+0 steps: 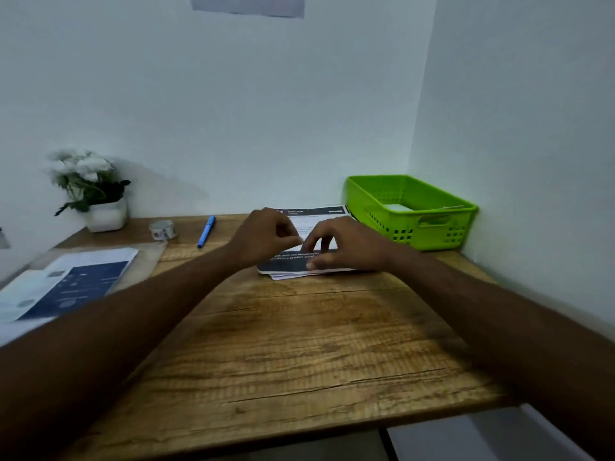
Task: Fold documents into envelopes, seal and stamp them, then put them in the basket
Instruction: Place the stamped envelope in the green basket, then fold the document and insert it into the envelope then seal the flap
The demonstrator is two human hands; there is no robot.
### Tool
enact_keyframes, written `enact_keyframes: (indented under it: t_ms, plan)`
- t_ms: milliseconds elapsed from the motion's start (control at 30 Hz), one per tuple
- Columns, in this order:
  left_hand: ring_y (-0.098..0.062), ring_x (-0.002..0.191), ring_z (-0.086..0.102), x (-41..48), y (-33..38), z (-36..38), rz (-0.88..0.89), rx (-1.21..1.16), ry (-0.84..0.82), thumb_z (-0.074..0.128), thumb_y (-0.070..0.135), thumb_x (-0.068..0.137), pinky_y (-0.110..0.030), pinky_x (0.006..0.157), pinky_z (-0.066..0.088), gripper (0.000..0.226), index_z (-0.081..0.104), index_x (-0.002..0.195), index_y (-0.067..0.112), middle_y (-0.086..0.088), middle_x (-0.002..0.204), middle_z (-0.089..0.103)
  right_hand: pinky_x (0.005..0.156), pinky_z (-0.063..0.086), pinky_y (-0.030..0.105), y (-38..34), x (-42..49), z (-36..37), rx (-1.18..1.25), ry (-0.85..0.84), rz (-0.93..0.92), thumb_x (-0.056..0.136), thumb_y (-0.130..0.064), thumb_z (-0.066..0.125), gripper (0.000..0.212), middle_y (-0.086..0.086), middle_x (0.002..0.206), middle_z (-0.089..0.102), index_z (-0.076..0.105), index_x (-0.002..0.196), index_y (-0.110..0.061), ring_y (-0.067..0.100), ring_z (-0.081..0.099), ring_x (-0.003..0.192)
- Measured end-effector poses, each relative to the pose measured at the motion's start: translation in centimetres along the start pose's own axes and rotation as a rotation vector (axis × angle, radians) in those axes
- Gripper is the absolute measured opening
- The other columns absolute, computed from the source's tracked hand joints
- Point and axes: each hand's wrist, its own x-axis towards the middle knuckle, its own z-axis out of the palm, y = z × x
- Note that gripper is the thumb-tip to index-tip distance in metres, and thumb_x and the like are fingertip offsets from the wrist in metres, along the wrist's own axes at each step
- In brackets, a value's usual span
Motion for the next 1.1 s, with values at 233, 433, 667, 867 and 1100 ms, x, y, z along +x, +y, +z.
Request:
enact_keyframes:
  t_ms: [233, 433, 667, 867, 1100]
  plan:
    - [-0.002, 0.096, 0.058, -4.2, -2.9, -2.1, 0.08, 0.001, -0.241, 0.079, 0.042, 0.071, -0.005, 0.074, 0.04, 0.031, 0.074, 0.095, 0.023, 0.012, 0.095, 0.069, 0.077, 0.036, 0.028, -0.9, -0.5, 2.2, -0.311, 0.038, -0.074, 0.088, -0.048, 0.061, 0.02, -0.014, 0.102, 0.068, 0.072, 0.099, -0.035, 0.004, 0.061, 0.09]
    - [-0.007, 0.092, 0.062, -3.9, -3.5, -3.2, 0.105, -0.013, -0.316, 0.072, 0.042, 0.079, -0.015, 0.073, 0.045, 0.021, 0.076, 0.091, 0.026, 0.011, 0.094, 0.072, 0.075, 0.034, 0.03, -1.4, -0.7, 2.6, -0.491, 0.095, -0.123, 0.093, -0.033, 0.05, 0.026, -0.01, 0.111, 0.068, 0.07, 0.109, -0.03, 0.014, 0.063, 0.101]
    - [0.001, 0.088, 0.064, -4.0, -3.0, -3.8, 0.063, -0.054, -0.244, 0.081, 0.034, 0.072, -0.01, 0.071, 0.046, 0.02, 0.075, 0.09, 0.029, 0.014, 0.092, 0.071, 0.075, 0.031, 0.027, -2.2, -1.4, 1.2, -0.419, 0.23, 0.029, 0.088, -0.027, 0.064, 0.016, -0.012, 0.101, 0.073, 0.076, 0.098, -0.032, 0.014, 0.066, 0.096]
    - [-0.009, 0.083, 0.066, -6.8, -1.1, -5.9, 0.178, -0.034, -0.185, 0.079, 0.02, 0.076, -0.028, 0.075, 0.051, 0.01, 0.077, 0.086, 0.018, 0.008, 0.087, 0.074, 0.07, 0.034, 0.027, -5.4, -4.2, 0.6, -0.337, 0.255, -0.066, 0.077, -0.029, 0.075, 0.009, -0.015, 0.084, 0.072, 0.073, 0.084, -0.035, 0.01, 0.067, 0.077]
    - [0.004, 0.086, 0.067, -15.2, -0.1, -8.2, 0.159, -0.088, -0.204, 0.07, 0.039, 0.079, -0.016, 0.079, 0.052, 0.021, 0.075, 0.097, 0.031, 0.019, 0.093, 0.073, 0.061, 0.038, 0.025, -7.8, -10.8, 0.6, -0.336, 0.225, -0.108, 0.065, -0.029, 0.086, 0.019, -0.02, 0.072, 0.069, 0.073, 0.077, -0.035, 0.007, 0.065, 0.063]
